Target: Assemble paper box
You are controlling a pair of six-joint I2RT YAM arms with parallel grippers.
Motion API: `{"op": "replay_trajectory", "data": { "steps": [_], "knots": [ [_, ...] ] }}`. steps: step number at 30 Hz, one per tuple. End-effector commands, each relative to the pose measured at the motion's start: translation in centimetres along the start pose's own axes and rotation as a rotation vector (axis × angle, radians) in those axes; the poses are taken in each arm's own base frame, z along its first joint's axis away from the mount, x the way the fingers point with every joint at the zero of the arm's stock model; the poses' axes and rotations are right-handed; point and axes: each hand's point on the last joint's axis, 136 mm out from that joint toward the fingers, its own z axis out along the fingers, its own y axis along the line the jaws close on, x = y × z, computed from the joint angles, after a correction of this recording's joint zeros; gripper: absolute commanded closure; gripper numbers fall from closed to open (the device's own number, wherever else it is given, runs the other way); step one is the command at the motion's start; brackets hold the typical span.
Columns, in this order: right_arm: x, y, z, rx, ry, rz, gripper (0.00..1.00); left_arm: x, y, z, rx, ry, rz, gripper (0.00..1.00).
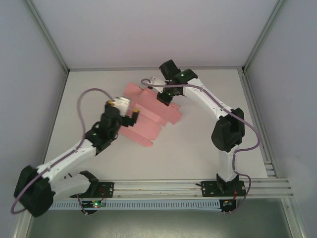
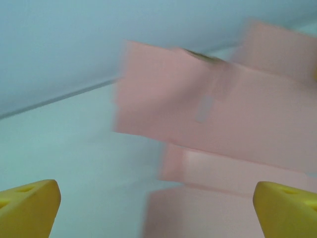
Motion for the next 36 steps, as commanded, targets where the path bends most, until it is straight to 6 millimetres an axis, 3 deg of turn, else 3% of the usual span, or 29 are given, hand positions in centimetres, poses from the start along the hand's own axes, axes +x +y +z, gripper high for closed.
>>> {"op": "replay_trajectory", "data": {
  "steps": [1,4,10,14,18,21,25,30,36],
  "knots": [
    [0.3,-1.7,1.0,0.169,0.116,-0.238,1.00,0.4,5.4,-1.2,-0.146,-0.023,-0.307,0.00],
    [0.0,-2.5,1.7,0.283,0.190,-0.388,1.00,2.5,9.8,-2.1,-0.295,0.021,-0.457,0.00],
    [-1.9,-2.6,2.9,0.471,0.182,-0.639,1.00,7.4,13.3,-0.8,-0.389,0.176,-0.671,0.00],
    [-2.2,-3.2,4.0,0.597,0.143,-0.668,1.00,8.3,13.6,0.8,-0.387,0.215,-0.698,0.00],
    [-1.3,-2.7,5.4,0.620,0.090,-0.672,1.00,7.3,14.2,2.6,-0.382,0.173,-0.711,0.00],
    [-0.4,-2.8,6.5,0.669,0.047,-0.687,1.00,8.1,14.9,4.1,-0.422,0.211,-0.687,0.00],
    [1.0,-2.8,7.4,0.673,0.012,-0.698,1.00,8.2,14.5,7.1,-0.368,0.265,-0.649,0.01],
    [0.2,-3.1,5.5,0.762,-0.073,-0.683,1.00,8.5,12.2,10.6,-0.211,0.317,-0.667,0.05],
    [-1.5,-3.5,2.4,0.836,-0.153,-0.690,1.00,8.2,11.0,13.3,-0.118,0.331,-0.644,0.09]
  ]
}}
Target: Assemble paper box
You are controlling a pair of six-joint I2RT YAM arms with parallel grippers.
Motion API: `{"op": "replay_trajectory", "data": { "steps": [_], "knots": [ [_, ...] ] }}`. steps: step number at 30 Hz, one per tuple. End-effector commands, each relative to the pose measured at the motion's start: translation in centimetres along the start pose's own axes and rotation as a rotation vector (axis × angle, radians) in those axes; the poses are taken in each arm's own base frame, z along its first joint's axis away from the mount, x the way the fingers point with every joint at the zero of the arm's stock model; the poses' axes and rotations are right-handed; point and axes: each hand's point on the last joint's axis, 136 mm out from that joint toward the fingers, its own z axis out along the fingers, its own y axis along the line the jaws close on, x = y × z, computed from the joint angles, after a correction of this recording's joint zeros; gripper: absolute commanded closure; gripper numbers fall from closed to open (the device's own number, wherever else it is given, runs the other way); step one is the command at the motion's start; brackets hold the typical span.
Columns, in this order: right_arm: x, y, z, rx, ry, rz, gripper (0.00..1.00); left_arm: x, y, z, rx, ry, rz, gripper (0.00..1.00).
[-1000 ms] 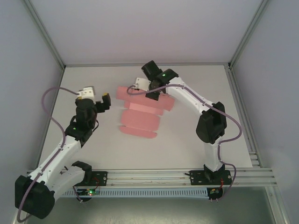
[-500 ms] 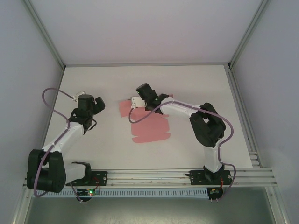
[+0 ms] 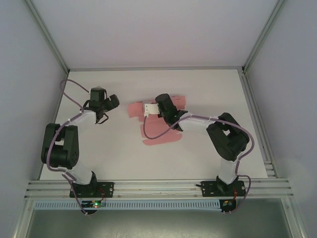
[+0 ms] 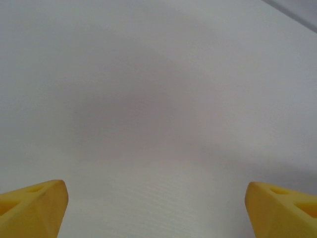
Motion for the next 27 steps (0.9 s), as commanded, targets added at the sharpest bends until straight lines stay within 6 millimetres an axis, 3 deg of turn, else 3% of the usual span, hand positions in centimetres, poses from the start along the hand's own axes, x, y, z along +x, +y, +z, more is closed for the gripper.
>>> {"op": "replay_trajectory", "data": {
  "steps": [1,8,21,27],
  "knots": [
    [-0.6,-4.4,-1.3,0.132,-0.050,0.026,1.00,-2.1,-2.5,0.6,0.110,-0.028,0.052,0.12],
    [-0.1,-5.1,-0.6,0.249,-0.008,0.025,1.00,-2.0,-4.3,1.8,0.203,0.006,0.069,0.18],
    [0.4,1.6,-0.7,0.217,0.048,0.080,1.00,1.4,-5.4,2.2,0.296,0.080,0.151,0.25],
    [0.7,2.8,-0.8,0.215,0.068,0.105,1.00,2.8,-7.7,1.6,0.402,0.120,0.238,0.32]
  ]
}}
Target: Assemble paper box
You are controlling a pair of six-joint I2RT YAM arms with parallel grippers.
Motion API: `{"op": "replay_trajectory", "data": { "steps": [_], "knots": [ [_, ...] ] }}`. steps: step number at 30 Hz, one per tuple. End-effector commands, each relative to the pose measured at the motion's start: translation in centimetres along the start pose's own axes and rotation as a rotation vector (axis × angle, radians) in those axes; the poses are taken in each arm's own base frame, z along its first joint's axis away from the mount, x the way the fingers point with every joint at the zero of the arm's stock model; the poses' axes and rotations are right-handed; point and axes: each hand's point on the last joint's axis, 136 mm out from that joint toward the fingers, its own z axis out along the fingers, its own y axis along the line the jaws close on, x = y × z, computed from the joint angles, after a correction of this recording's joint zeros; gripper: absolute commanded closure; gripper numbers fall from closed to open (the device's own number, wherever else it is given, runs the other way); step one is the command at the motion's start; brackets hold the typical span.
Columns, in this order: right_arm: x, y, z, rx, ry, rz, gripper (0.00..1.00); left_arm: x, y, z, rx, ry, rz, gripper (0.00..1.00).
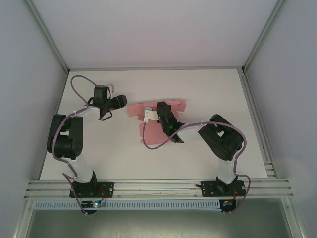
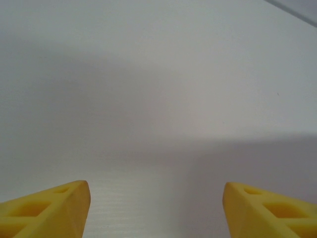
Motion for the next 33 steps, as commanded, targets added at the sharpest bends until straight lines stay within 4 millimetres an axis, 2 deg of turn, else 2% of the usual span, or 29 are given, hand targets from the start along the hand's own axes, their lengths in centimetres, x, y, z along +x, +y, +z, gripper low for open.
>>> {"op": "replay_trajectory", "data": {
  "steps": [1,7,12,16,19,25,33],
  "knots": [
    [0.4,0.5,-0.1,0.020,0.025,0.064,1.00,0.9,-2.5,0.3,0.113,0.022,0.104,0.32],
    [0.8,0.8,-0.5,0.015,0.037,0.064,1.00,4.6,-4.1,-0.5,0.173,0.089,0.144,0.36],
    [0.6,1.1,-0.8,-0.009,0.025,0.062,1.00,6.3,-7.3,-1.4,0.296,0.112,0.233,0.37],
    [0.1,1.3,-1.0,-0.023,0.008,0.061,1.00,8.1,-10.4,-0.8,0.396,0.167,0.300,0.43],
    [0.1,1.5,-1.2,-0.026,0.012,0.054,1.00,9.0,-11.8,-0.4,0.425,0.185,0.334,0.44],
    [0.5,1.4,-1.5,-0.035,0.018,0.054,1.00,9.9,-12.1,-0.4,0.426,0.188,0.338,0.44],
    [0.0,1.4,-2.0,-0.051,-0.007,0.042,1.00,11.1,-12.7,-0.8,0.471,0.191,0.363,0.45]
  ]
}}
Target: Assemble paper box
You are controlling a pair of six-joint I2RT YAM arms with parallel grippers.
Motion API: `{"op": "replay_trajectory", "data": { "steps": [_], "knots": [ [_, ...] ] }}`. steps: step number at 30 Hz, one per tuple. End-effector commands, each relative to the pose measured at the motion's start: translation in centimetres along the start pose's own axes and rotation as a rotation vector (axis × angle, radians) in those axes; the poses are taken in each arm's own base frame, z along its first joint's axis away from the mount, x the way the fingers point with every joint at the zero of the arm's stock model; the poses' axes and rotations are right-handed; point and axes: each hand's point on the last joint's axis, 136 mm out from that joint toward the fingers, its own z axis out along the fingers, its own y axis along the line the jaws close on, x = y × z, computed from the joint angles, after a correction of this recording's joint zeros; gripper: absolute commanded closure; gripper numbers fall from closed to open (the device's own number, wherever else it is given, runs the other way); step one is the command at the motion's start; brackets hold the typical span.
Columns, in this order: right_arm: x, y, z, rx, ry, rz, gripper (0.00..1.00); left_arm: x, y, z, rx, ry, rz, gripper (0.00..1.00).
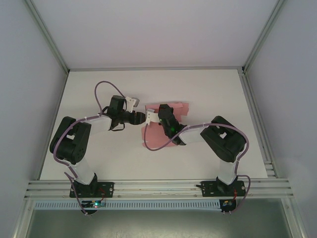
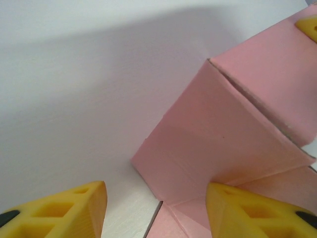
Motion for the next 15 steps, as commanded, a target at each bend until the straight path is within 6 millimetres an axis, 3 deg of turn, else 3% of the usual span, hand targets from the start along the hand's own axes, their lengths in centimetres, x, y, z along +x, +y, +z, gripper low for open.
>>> {"op": "replay_trajectory", "data": {
  "steps": [1,8,15],
  "knots": [
    [-0.7,0.3,-0.8,-0.022,-0.033,0.016,1.00,0.0,-2.0,0.4,0.074,-0.028,0.087,0.45],
    [-0.8,0.8,-1.1,-0.066,-0.045,0.004,1.00,1.3,-3.2,0.4,0.137,-0.008,0.132,0.42],
    [-0.4,1.2,-1.0,-0.098,-0.027,-0.005,1.00,1.3,-4.0,0.2,0.180,-0.012,0.136,0.42]
  ]
}}
